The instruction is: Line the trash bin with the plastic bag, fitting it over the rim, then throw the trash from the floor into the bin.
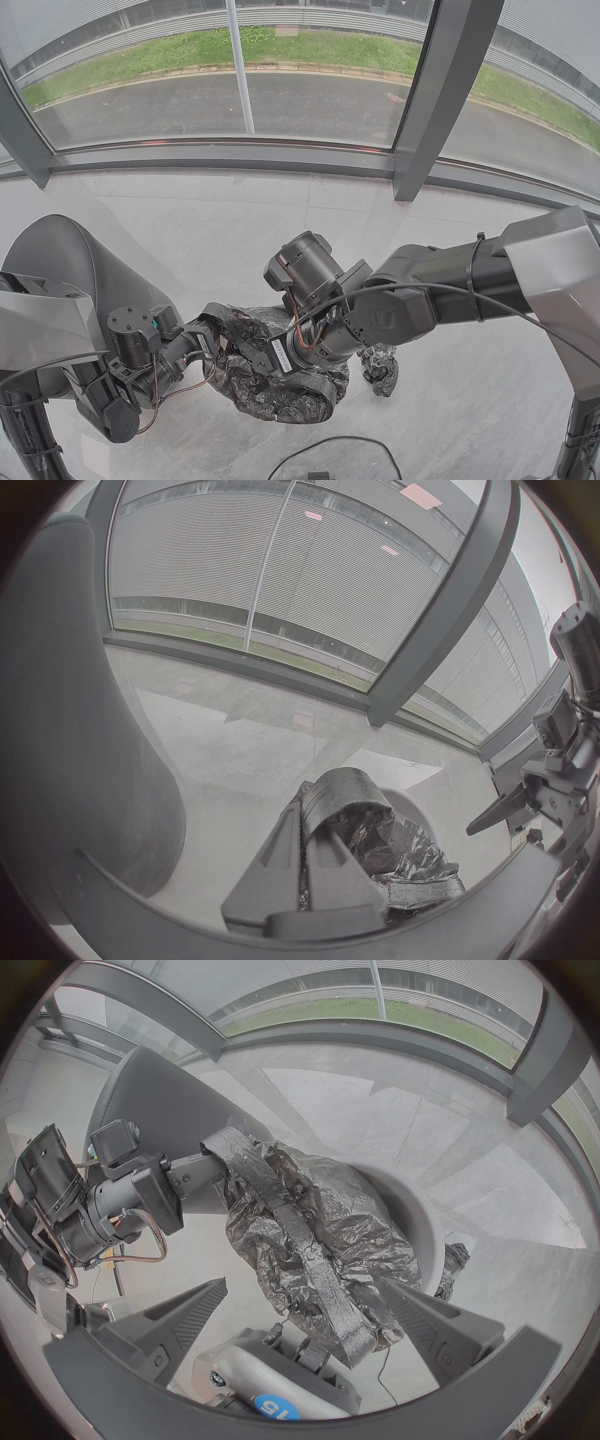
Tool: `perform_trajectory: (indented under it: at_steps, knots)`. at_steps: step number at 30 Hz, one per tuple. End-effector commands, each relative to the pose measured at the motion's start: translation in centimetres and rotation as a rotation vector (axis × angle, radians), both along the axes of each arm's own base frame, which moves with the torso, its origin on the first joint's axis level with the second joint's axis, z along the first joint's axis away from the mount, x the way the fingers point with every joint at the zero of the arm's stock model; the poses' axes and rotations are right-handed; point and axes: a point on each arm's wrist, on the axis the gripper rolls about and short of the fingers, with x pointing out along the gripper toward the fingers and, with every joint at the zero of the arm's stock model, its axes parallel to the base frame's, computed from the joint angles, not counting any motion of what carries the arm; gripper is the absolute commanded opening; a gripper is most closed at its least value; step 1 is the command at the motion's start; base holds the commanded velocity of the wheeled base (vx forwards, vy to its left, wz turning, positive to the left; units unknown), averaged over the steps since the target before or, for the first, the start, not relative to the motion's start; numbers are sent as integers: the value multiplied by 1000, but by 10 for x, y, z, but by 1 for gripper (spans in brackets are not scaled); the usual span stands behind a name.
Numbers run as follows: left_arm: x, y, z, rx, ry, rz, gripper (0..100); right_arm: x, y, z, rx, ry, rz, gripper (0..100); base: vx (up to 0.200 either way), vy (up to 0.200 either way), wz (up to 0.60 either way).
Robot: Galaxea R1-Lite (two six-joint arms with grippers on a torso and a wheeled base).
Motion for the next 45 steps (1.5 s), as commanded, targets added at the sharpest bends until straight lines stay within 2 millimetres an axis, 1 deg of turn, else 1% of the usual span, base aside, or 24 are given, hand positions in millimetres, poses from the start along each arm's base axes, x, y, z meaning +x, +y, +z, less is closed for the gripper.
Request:
perform_trajectory:
  at_steps: [1,2,4,5,6,10,14,24,28,30,34,36,39,45]
  knots:
    - [-4,-2,-3,5,16,-13,0,-6,-5,-8,4,-9,3,100,0,0,0]
    - [-3,-2,-1,-3,12,-13,0,-10,-4,-16,5,-41,24,100,0,0,0]
    - [-3,-3,-1,-3,9,-12,0,-13,-3,-19,-1,-61,36,100,0,0,0]
    - [-2,-4,2,-2,-9,-20,0,-21,1,-28,-17,-108,66,100,0,0,0]
    - [-2,-5,6,-7,-20,-23,0,-23,1,-31,-15,-126,73,100,0,0,0]
    - [-3,-10,10,-22,-36,-36,0,-28,1,-42,-21,-153,105,100,0,0,0]
    - [-5,-14,12,-36,-39,-53,0,-29,0,-54,-53,-161,129,100,0,0,0]
    - [3,-25,18,-69,-75,-92,0,-13,10,-77,-83,-261,187,100,0,0,0]
    - [3,-27,21,-73,-87,-97,0,-11,9,-81,-94,-263,192,100,0,0,0]
    - [3,-28,22,-73,-92,-99,0,-10,9,-87,-107,-253,191,100,0,0,0]
    - [6,-29,21,-75,-93,-97,0,-1,4,-103,-151,-241,155,100,0,0,0]
    - [5,-29,21,-75,-93,-99,0,3,1,-107,-160,-238,140,100,0,0,0]
    - [5,-31,22,-77,-95,-103,0,6,3,-115,-162,-240,140,100,0,0,0]
    - [3,-30,23,-77,-97,-105,0,10,8,-113,-153,-261,138,100,0,0,0]
